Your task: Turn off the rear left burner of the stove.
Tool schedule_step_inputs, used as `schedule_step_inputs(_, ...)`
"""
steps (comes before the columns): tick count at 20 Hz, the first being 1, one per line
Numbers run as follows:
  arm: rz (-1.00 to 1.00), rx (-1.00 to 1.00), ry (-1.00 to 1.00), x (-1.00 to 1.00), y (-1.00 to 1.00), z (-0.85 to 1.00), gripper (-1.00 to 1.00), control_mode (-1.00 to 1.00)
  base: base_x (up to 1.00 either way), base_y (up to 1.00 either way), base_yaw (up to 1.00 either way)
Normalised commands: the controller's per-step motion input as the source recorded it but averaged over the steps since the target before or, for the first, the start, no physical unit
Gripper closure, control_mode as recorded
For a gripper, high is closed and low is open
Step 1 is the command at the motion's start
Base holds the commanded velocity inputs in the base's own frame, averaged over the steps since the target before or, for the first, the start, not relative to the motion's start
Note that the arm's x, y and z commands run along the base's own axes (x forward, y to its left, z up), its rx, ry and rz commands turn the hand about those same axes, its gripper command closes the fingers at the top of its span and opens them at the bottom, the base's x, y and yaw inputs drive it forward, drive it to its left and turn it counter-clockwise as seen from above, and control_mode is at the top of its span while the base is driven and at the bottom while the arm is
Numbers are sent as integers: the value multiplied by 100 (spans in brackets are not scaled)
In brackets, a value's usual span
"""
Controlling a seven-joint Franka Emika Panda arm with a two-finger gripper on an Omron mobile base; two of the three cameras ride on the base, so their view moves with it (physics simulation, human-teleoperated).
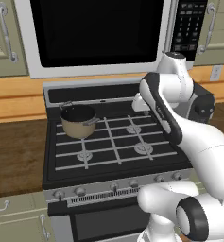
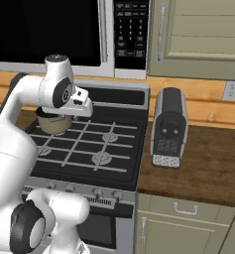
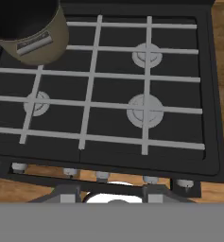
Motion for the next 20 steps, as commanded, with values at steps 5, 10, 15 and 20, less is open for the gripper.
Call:
schedule_step_inputs(5,12,-14,0,-20,42,-9,-100,-100,0,0,0)
schedule_step_inputs(10,30,-42,6,-26,96,-46,-100,-100,0,0,0)
schedule_step_inputs(15,36,-54,7,-24,100,-63,-100,-100,0,0,0)
schedule_step_inputs(20,34,-56,4,-19,100,-70,-100,-100,0,0,0)
